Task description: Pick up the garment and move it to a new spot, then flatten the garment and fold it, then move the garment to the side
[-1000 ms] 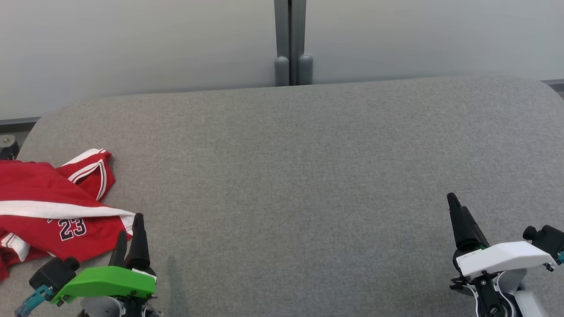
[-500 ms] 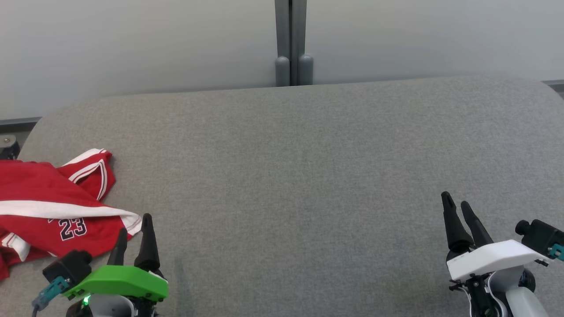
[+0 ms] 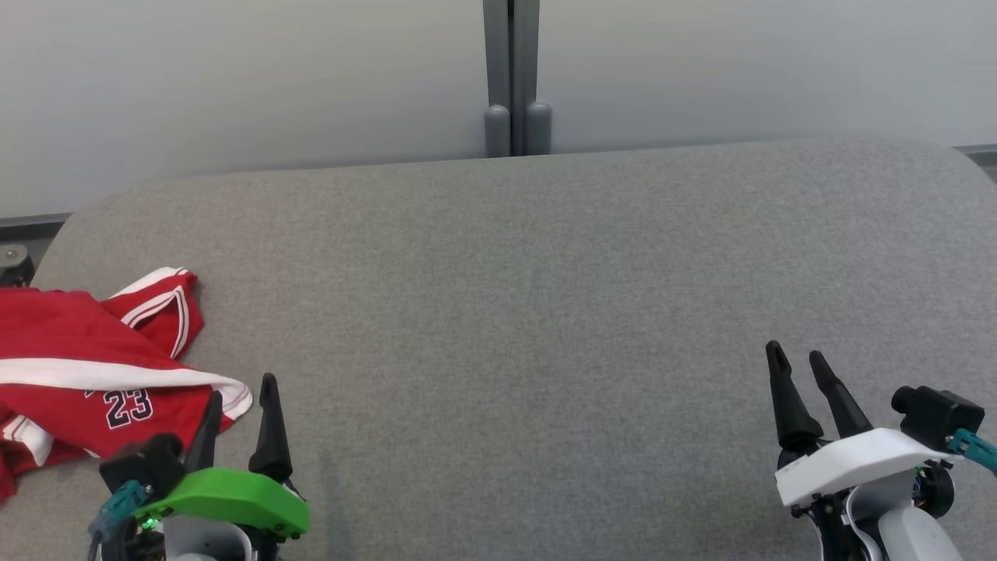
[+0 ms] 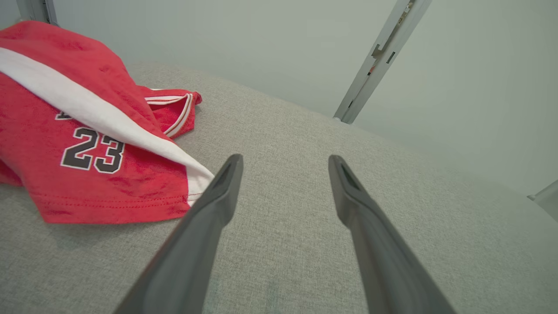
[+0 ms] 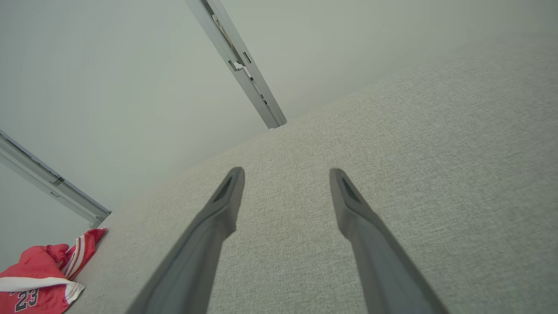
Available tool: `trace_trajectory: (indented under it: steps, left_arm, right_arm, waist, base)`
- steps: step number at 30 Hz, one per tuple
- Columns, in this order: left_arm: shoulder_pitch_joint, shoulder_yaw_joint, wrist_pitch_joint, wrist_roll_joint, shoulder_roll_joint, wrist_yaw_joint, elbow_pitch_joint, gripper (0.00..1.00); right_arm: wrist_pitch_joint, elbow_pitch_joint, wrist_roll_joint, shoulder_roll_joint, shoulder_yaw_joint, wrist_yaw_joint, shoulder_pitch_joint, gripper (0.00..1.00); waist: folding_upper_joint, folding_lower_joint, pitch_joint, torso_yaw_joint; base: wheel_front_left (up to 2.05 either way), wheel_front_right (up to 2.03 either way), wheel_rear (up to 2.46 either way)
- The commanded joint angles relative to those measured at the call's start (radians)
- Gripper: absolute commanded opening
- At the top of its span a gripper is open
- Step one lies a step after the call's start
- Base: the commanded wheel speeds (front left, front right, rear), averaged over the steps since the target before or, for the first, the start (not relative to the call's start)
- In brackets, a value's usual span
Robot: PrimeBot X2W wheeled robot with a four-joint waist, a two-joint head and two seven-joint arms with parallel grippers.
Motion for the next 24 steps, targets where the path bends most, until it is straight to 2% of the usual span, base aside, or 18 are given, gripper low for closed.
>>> trace_trajectory:
  steps: [1,11,24]
  left_arm:
    - [0.005,-0.010,-0.009,0.036,0.014,0.009,-0.018,1.00]
    - [0.008,-0.046,-0.035,0.134,0.032,0.040,-0.033,1.00]
    - [0.063,-0.043,-0.065,0.234,0.022,0.045,-0.029,1.00]
  right_arm:
    - [-0.009,-0.014,-0.028,-0.008,0.003,0.000,-0.009,1.00]
    - [-0.036,-0.041,-0.143,-0.007,0.004,0.000,-0.017,1.00]
    - [-0.065,0.013,-0.286,0.004,-0.015,0.000,0.018,1.00]
  waist:
    - [0.0000,0.0000,0.000,-0.001]
    - [0.0000,0.0000,-0.005,0.000]
    - [0.0000,0.0000,-0.015,0.002]
  base:
    - [0.00,0.00,0.00]
    - [0.00,0.00,0.00]
    - [0.00,0.00,0.00]
